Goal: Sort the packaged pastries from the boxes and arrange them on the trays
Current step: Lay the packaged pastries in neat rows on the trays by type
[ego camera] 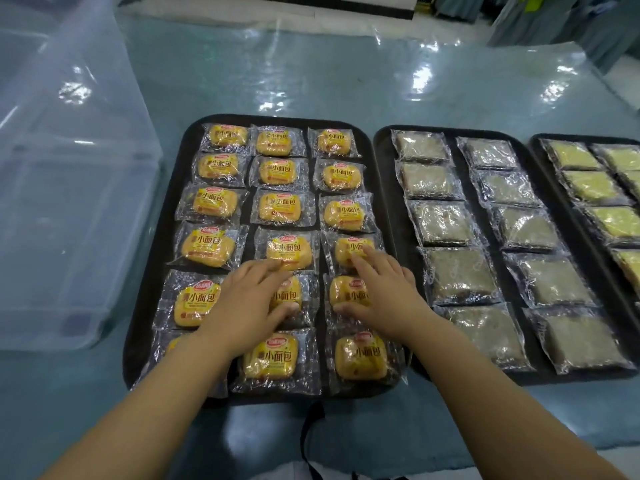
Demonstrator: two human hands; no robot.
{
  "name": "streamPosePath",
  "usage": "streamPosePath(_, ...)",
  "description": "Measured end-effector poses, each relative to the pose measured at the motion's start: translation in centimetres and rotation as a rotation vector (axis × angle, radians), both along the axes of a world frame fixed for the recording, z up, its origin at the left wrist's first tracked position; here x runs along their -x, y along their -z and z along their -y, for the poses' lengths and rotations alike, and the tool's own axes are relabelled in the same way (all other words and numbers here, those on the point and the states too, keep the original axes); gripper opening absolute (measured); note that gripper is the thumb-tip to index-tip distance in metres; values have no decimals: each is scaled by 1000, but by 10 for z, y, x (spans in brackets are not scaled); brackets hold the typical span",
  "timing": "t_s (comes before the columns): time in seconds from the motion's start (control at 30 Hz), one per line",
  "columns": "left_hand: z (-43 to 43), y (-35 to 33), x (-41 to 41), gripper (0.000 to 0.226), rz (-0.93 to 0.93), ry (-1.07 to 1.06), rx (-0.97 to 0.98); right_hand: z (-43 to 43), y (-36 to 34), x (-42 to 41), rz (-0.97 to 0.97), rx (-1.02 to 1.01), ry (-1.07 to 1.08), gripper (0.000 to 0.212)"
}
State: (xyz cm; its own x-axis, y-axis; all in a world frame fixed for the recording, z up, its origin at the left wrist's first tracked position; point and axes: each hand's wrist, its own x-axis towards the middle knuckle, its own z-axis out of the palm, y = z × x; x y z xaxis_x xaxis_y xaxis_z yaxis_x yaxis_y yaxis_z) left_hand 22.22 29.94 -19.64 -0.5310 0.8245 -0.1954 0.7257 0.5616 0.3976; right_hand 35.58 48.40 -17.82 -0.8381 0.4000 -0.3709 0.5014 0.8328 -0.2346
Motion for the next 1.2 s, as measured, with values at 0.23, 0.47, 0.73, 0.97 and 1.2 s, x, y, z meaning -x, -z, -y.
streamPosePath(0.23, -41, 5, 19, 70, 41, 23, 233, -16, 18, 36, 96, 101, -25, 93)
streamPosePath(0.47, -47, 11, 25, 69, 30, -26, 222, -18, 21, 35, 56, 157, 6, 90)
streamPosePath(0.73, -66, 2, 48, 50, -113, -84, -12, -47, 14, 70, -127, -20, 48, 59)
streamPosePath(0.97, -97, 10, 78, 68, -35, -33, 259, -56, 22, 103, 86, 65, 20, 68)
streamPosePath(1.2, -95, 2, 88, 56, -109, -66, 105, -67, 14, 114, -69, -21, 79, 57)
